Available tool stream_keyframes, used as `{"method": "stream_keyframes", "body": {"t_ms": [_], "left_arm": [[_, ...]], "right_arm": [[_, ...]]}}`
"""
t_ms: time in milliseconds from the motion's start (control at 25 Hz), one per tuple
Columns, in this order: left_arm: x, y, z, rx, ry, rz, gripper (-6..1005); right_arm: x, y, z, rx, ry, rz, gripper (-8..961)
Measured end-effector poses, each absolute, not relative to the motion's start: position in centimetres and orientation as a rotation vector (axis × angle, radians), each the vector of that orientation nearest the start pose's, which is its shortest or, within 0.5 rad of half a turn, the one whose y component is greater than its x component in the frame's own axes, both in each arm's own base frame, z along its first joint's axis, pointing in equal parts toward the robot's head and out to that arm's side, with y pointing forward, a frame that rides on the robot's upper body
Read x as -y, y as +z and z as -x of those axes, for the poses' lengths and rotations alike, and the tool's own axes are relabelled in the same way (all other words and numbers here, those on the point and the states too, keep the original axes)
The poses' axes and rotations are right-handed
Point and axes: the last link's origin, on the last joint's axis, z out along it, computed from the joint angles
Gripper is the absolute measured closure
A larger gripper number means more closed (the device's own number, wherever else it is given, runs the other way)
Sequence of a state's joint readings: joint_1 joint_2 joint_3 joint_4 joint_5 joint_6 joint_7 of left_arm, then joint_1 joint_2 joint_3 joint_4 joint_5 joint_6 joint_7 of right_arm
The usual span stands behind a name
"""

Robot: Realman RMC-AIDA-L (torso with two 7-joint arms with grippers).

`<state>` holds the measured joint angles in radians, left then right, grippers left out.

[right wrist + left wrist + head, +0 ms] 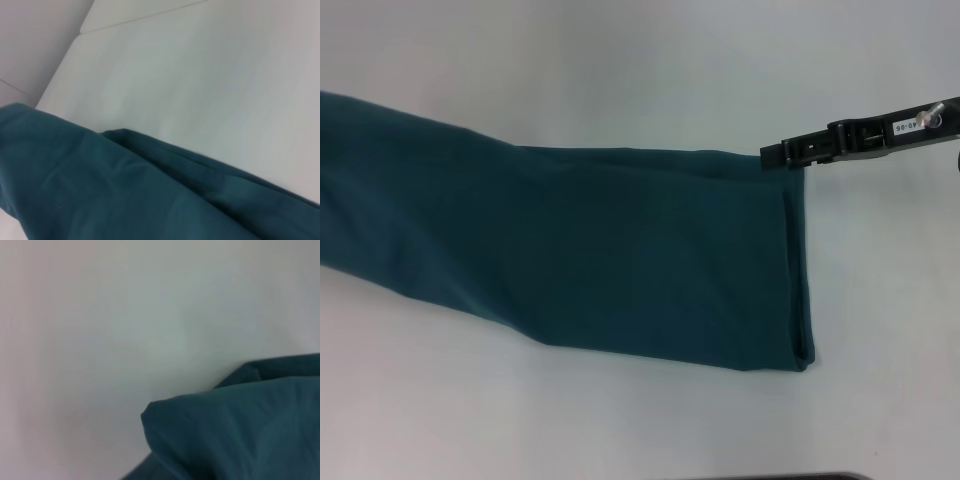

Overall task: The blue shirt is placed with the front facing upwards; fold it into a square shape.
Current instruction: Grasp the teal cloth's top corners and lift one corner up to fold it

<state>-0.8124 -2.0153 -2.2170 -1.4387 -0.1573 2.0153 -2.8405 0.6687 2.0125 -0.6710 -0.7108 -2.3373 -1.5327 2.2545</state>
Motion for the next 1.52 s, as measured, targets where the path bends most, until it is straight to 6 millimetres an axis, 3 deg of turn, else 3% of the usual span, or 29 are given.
{"method": "stream_keyframes", "body": {"t_ms": [560, 760, 960, 1080, 1200, 1520], "left_arm": [[-36.0, 12.4, 17.6, 1.471, 0.558, 2.090, 910], [-36.2, 13.0, 17.3, 1.455, 0.531, 2.085, 910], [-36.3, 13.5, 17.3, 1.450, 0.491, 2.087, 910], [-36.2, 13.8, 17.1, 1.435, 0.467, 2.090, 910], [-36.2, 13.9, 17.1, 1.433, 0.461, 2.089, 910], [-36.2, 13.9, 16.8, 1.419, 0.435, 2.110, 911]], "right_arm": [[-36.7, 1.7, -24.9, -1.610, 0.394, 2.523, 313], [-36.8, -1.0, -21.2, -1.589, 0.423, 2.691, 313], [-37.6, -5.0, -17.8, -1.425, 0.349, 2.807, 314], [-38.3, -7.6, -16.9, -1.386, 0.322, 2.799, 314], [-38.8, -8.0, -16.8, -1.388, 0.343, 2.759, 314], [-38.9, -9.7, -16.5, -1.362, 0.413, 2.707, 623]]}}
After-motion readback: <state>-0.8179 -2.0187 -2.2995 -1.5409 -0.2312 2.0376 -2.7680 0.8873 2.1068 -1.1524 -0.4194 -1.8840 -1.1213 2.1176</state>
